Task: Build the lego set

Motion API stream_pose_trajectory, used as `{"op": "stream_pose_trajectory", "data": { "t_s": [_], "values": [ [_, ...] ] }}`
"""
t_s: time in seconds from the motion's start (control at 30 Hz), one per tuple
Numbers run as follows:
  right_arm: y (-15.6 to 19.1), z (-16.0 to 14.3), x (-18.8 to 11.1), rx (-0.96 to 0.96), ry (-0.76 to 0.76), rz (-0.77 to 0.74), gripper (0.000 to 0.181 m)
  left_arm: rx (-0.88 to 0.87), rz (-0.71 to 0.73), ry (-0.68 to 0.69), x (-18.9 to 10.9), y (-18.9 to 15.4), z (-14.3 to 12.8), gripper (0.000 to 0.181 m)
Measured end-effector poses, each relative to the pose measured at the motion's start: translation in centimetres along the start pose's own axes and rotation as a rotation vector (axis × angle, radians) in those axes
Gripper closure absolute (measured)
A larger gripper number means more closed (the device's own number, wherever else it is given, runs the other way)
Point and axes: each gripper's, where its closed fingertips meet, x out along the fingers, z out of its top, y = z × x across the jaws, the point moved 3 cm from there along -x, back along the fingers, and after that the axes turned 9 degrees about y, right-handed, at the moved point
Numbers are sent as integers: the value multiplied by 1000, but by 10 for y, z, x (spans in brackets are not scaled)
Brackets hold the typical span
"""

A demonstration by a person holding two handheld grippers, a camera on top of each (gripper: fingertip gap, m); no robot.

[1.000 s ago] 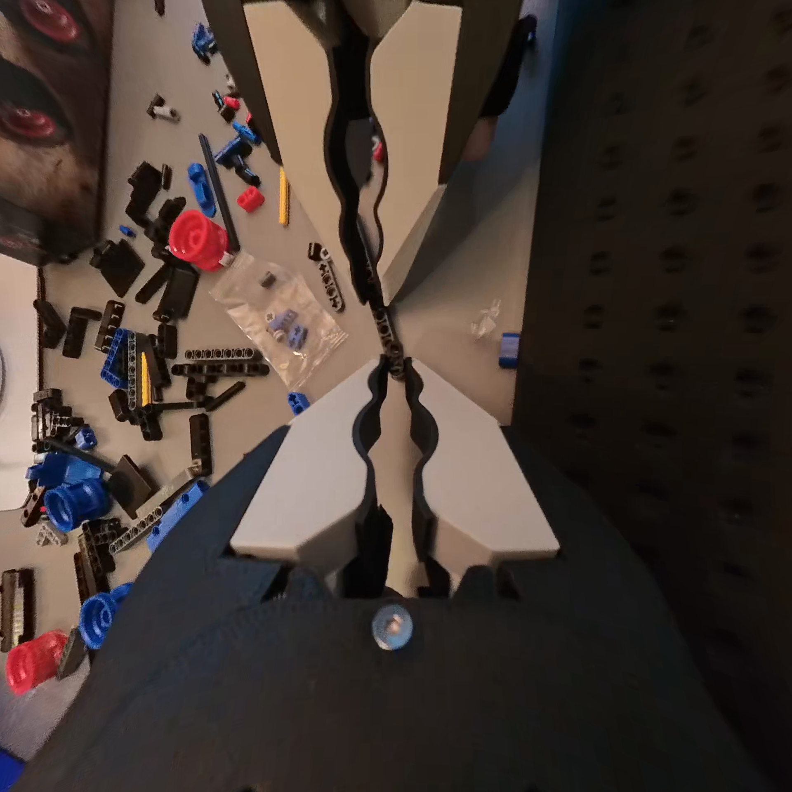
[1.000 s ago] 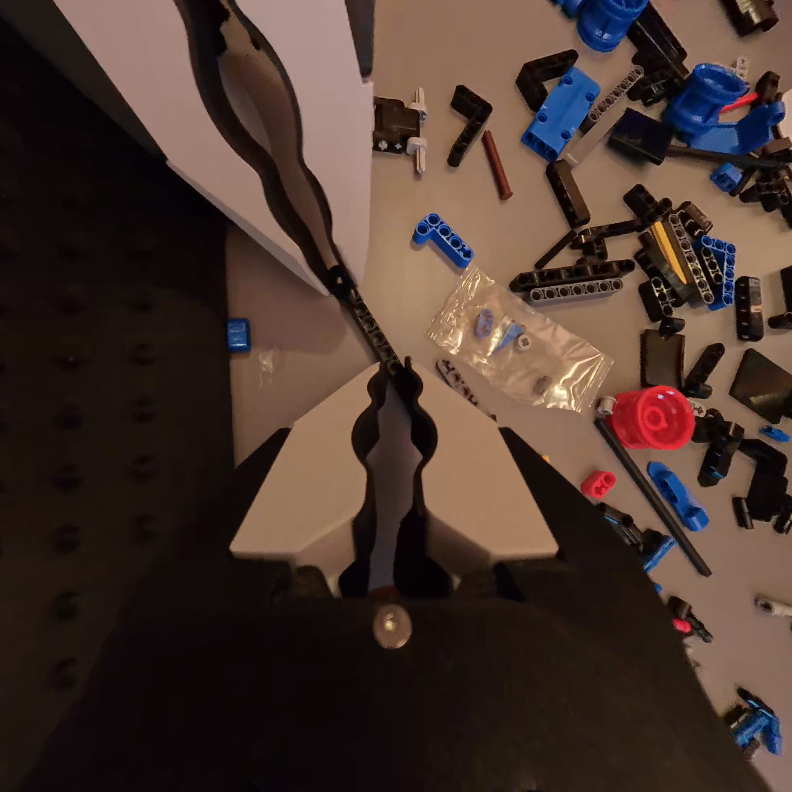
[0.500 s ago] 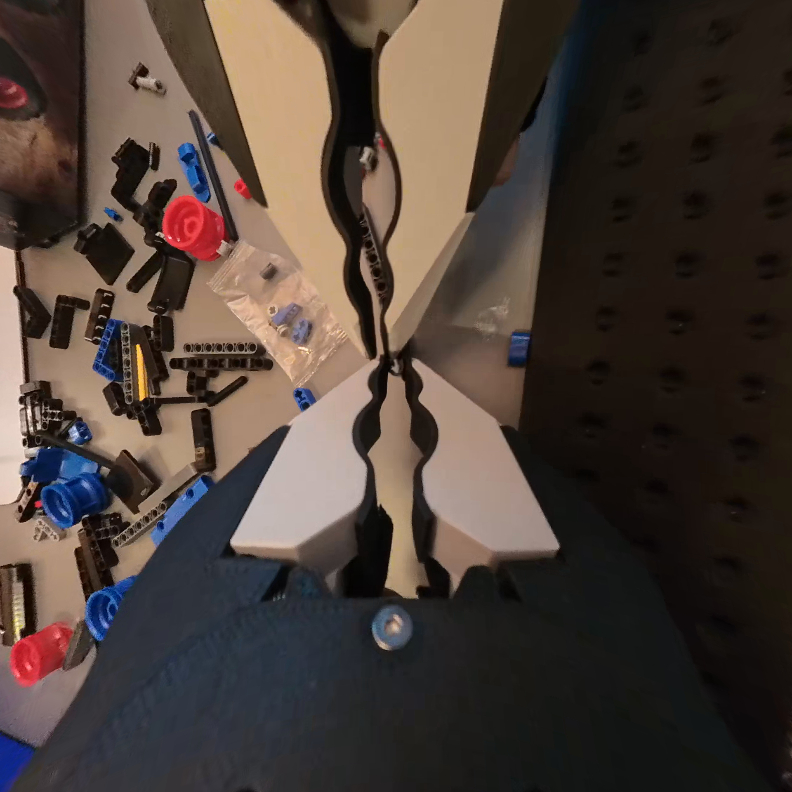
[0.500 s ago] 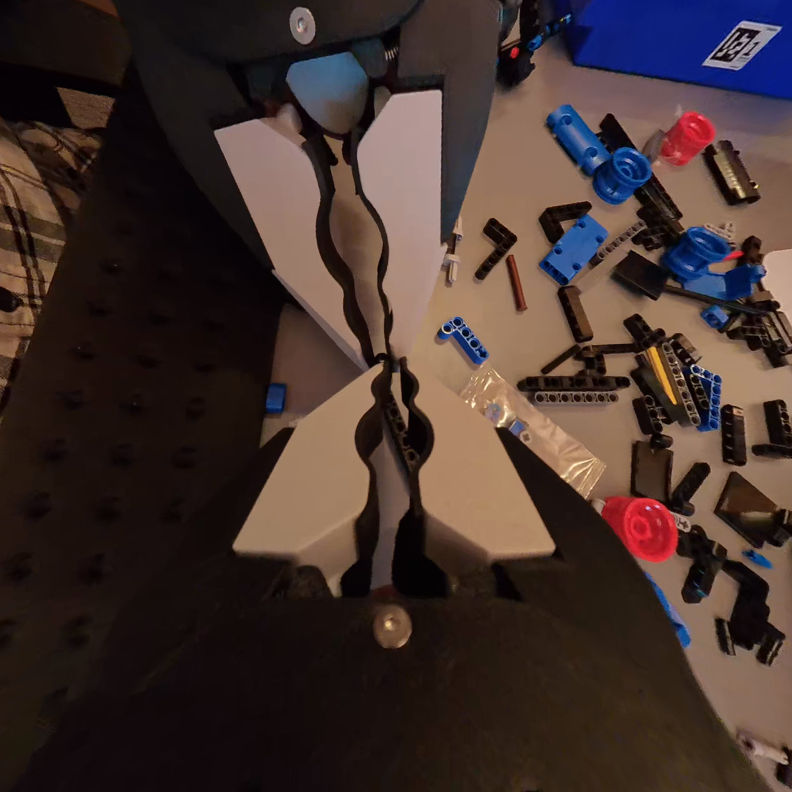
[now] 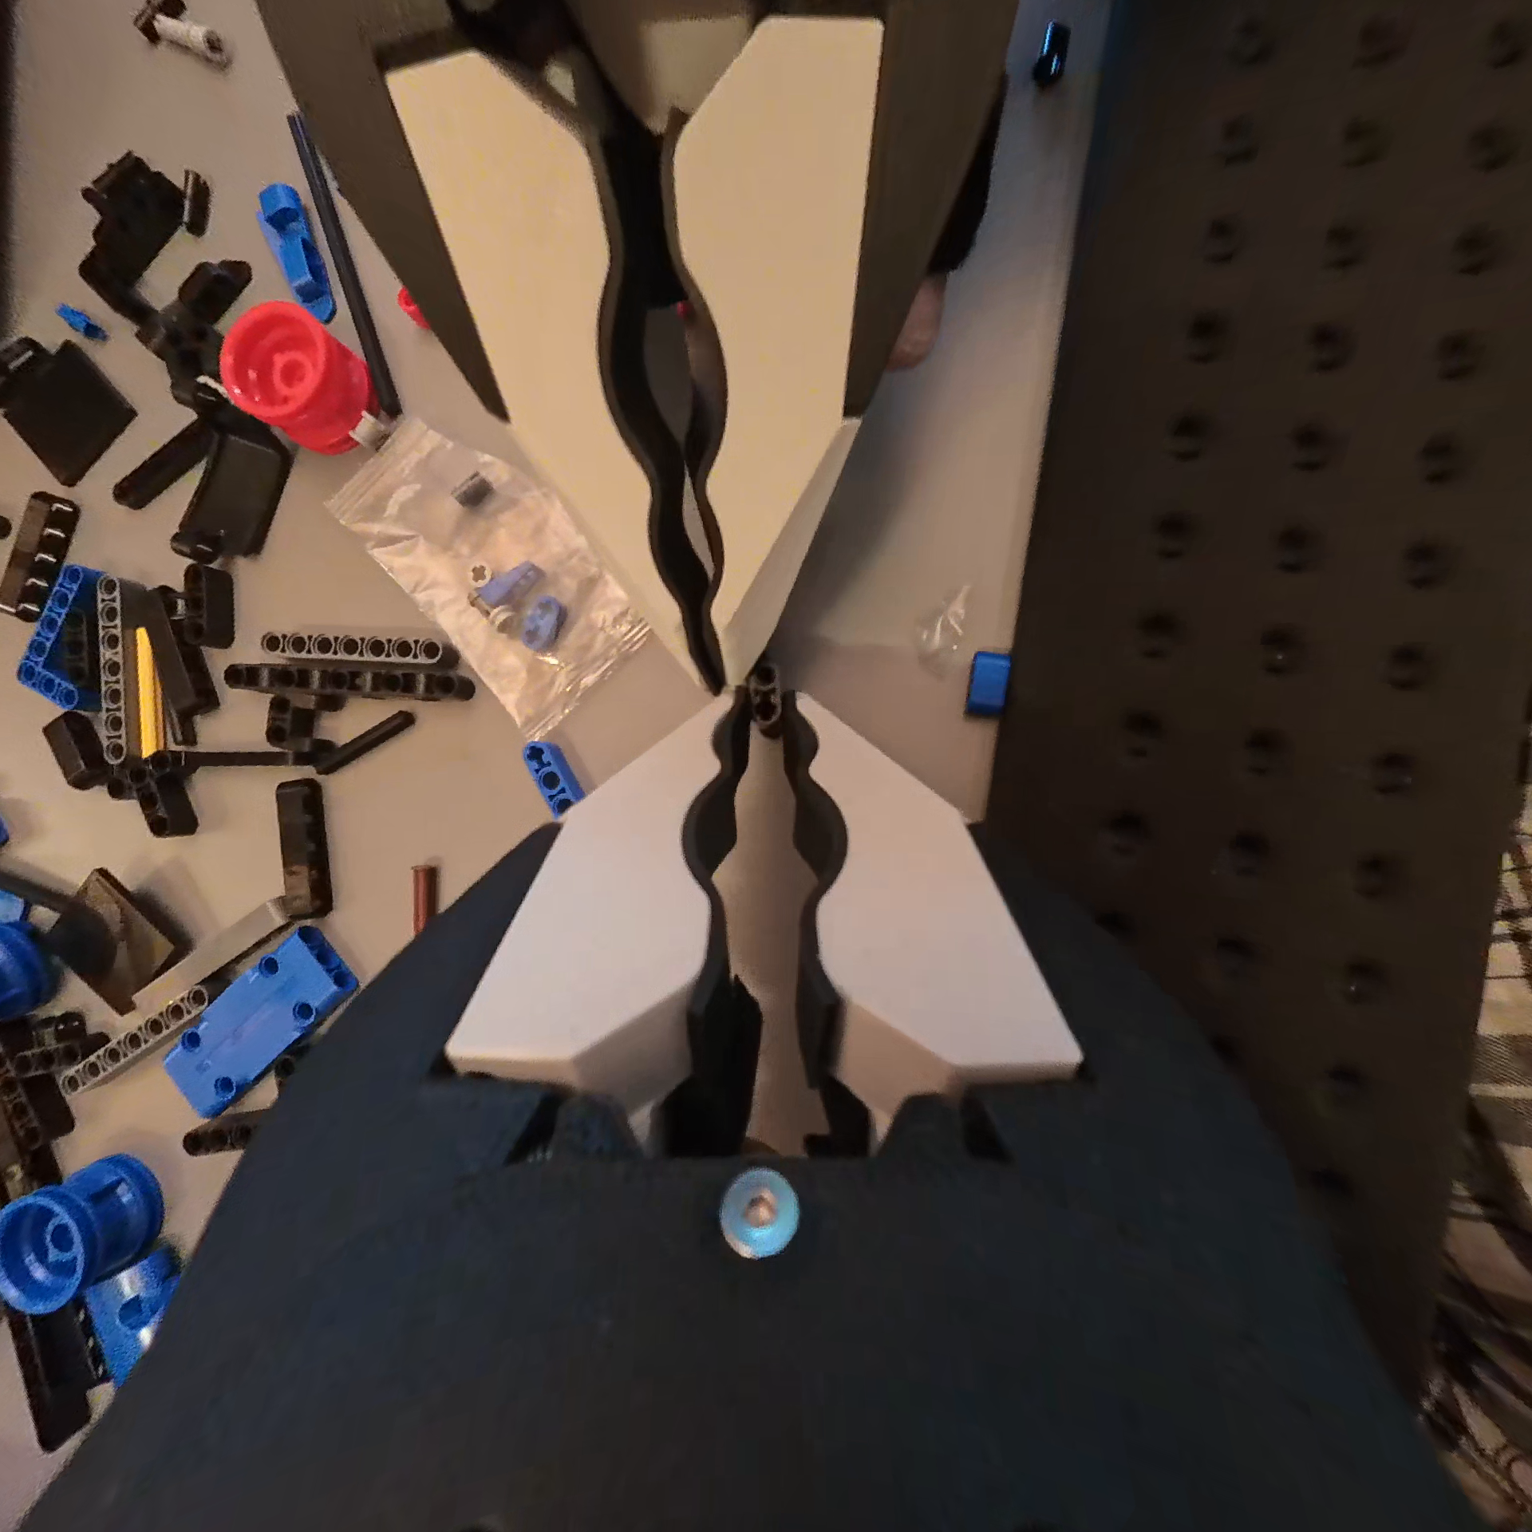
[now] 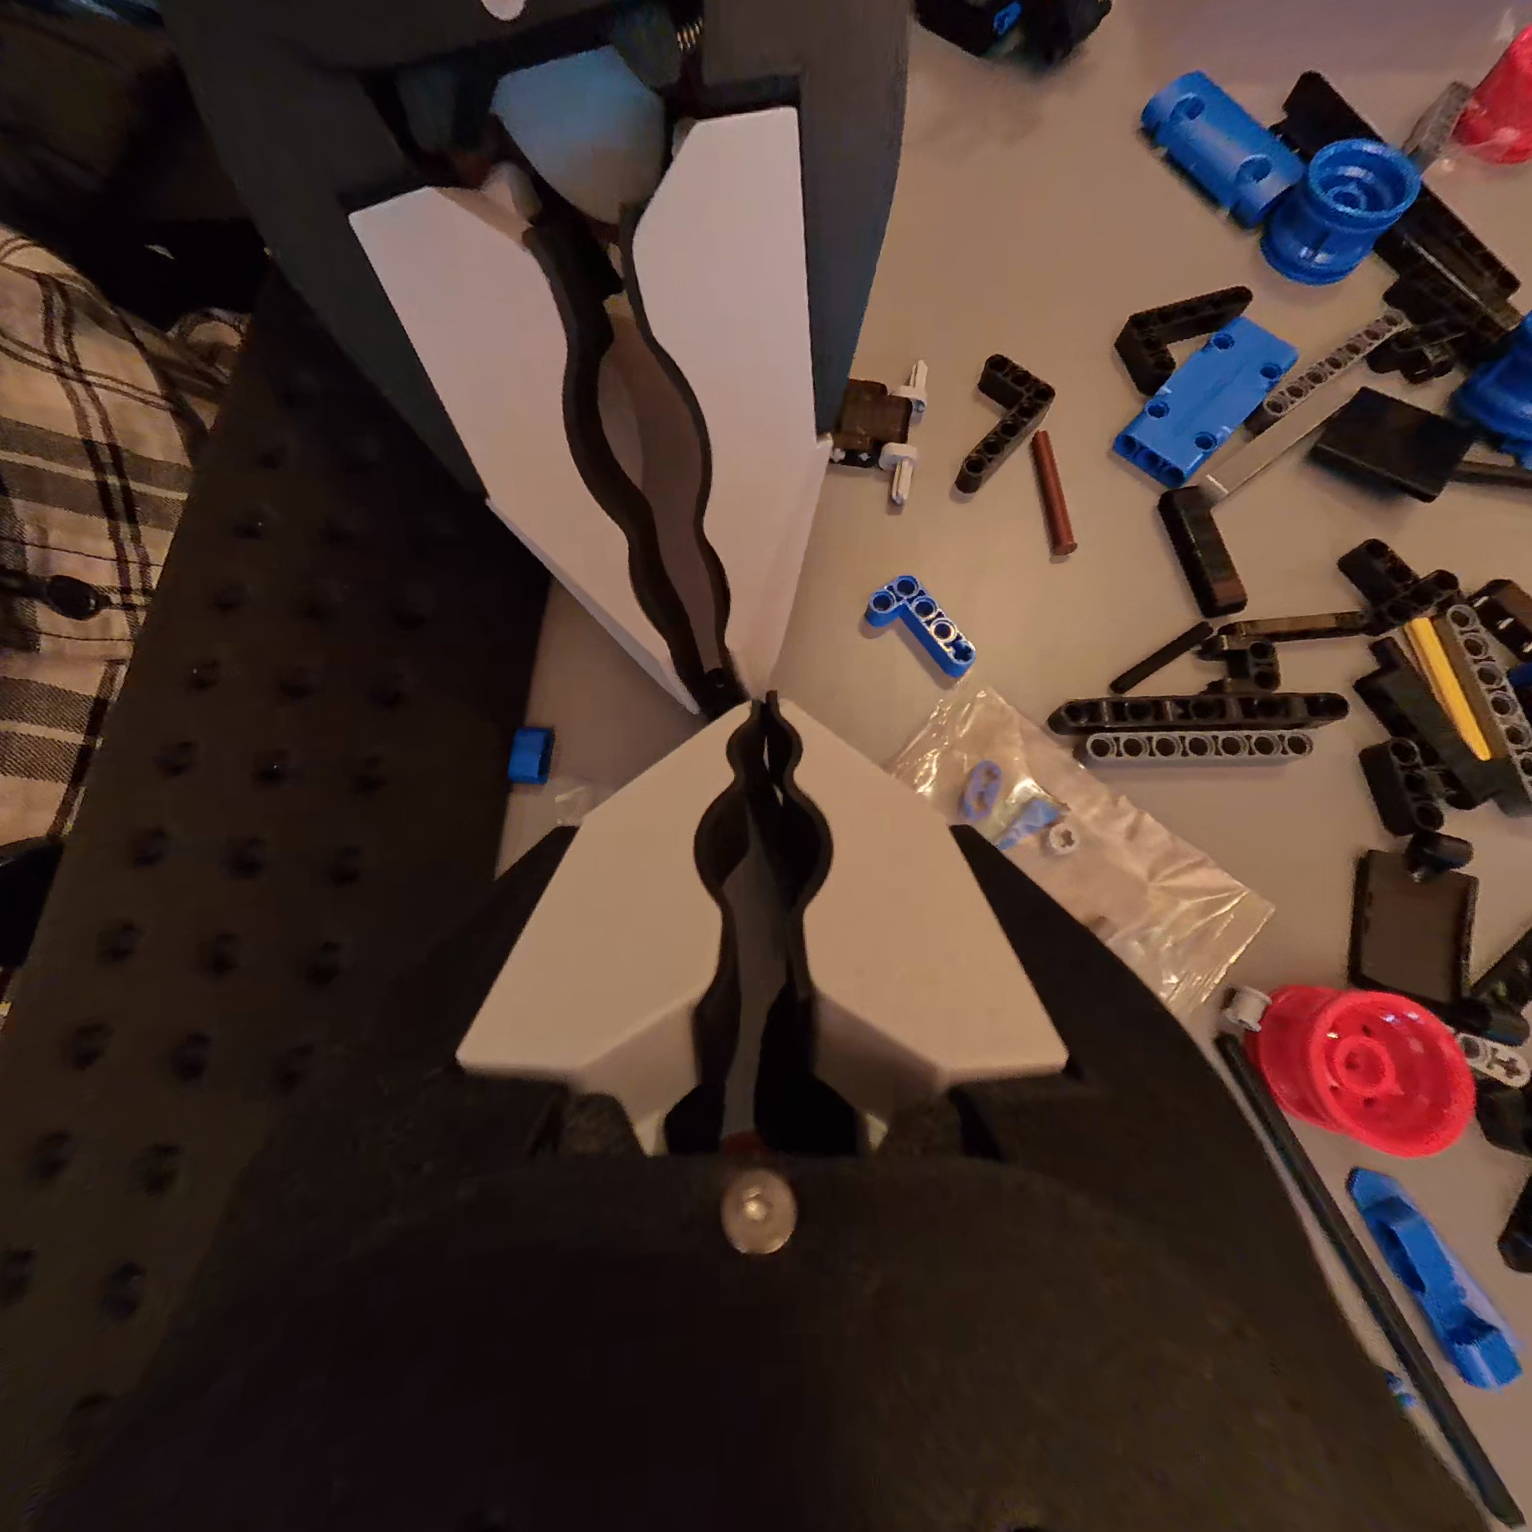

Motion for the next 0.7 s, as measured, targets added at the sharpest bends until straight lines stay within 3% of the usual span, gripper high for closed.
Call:
{"op": "stream_pose_trajectory", "data": {
  "t_s": [0.7],
  "values": [
    [1, -6, -1, -21, -9, 9, 181, -32, -6, 36, 2, 2, -2, 175]
  ]
}}
